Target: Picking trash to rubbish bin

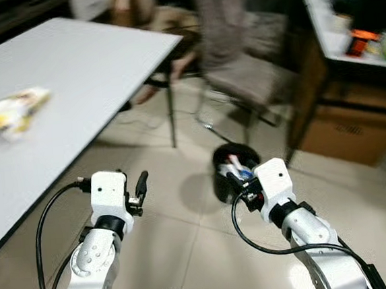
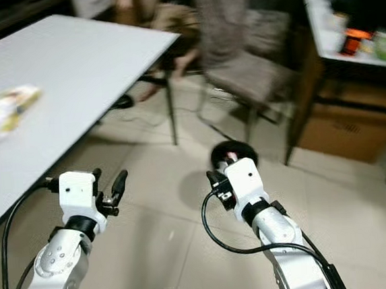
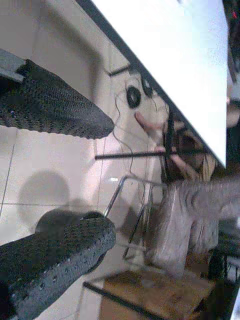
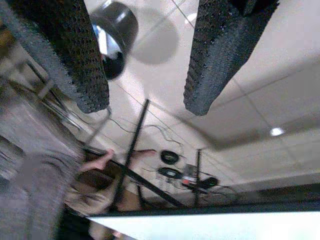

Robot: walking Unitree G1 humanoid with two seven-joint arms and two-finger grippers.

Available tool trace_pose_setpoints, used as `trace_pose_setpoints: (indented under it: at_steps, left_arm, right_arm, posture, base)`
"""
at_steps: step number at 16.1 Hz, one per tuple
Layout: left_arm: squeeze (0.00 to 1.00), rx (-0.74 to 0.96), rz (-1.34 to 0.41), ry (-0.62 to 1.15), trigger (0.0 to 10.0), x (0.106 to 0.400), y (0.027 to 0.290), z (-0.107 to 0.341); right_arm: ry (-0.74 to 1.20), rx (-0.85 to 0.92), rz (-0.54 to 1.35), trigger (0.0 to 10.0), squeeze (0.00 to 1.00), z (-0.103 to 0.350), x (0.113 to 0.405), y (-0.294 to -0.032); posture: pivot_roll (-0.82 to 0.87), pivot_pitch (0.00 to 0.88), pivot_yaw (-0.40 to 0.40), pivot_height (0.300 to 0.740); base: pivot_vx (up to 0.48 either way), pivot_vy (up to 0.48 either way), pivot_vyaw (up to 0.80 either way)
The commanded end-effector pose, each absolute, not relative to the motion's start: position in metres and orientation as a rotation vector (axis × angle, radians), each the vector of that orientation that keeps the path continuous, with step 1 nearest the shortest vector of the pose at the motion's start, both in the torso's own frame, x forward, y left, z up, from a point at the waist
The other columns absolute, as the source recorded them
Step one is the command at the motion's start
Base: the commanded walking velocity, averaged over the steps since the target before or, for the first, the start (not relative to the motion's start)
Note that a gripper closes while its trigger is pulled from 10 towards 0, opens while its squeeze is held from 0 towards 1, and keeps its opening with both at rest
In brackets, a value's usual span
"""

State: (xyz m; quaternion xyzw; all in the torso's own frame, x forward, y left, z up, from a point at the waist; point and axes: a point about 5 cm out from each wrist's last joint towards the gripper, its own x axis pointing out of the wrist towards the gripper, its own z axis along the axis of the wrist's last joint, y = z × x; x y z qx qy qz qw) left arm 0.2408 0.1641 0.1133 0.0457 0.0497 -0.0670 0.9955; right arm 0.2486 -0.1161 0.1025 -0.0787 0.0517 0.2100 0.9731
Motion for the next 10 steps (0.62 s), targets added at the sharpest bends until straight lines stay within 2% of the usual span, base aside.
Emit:
trace_pose_setpoints:
  at_steps: [1,10]
  left_arm:
    - [0.0,0.101,-0.121,0.09,10.0,0.2402,0.1669,0.1181]
    - [0.0,0.128,-0.135,0.078,10.0,0.2431,0.1636,0.1202]
  right_arm:
    - [0.087,-0.169,0.438,10.0,0.0,0.1054,0.2509,-0.1135]
    - [0.093,-0.171,0.436,10.0,0.0,0.1024,0.2509,-0.1131]
  posture:
    - [0.0,0.0,-0.041,0.74]
    - [-0.01,0.0,-0.028,0.74]
  base:
    - [0.0,0.0,0.8]
    - [0.0,0.0,0.8]
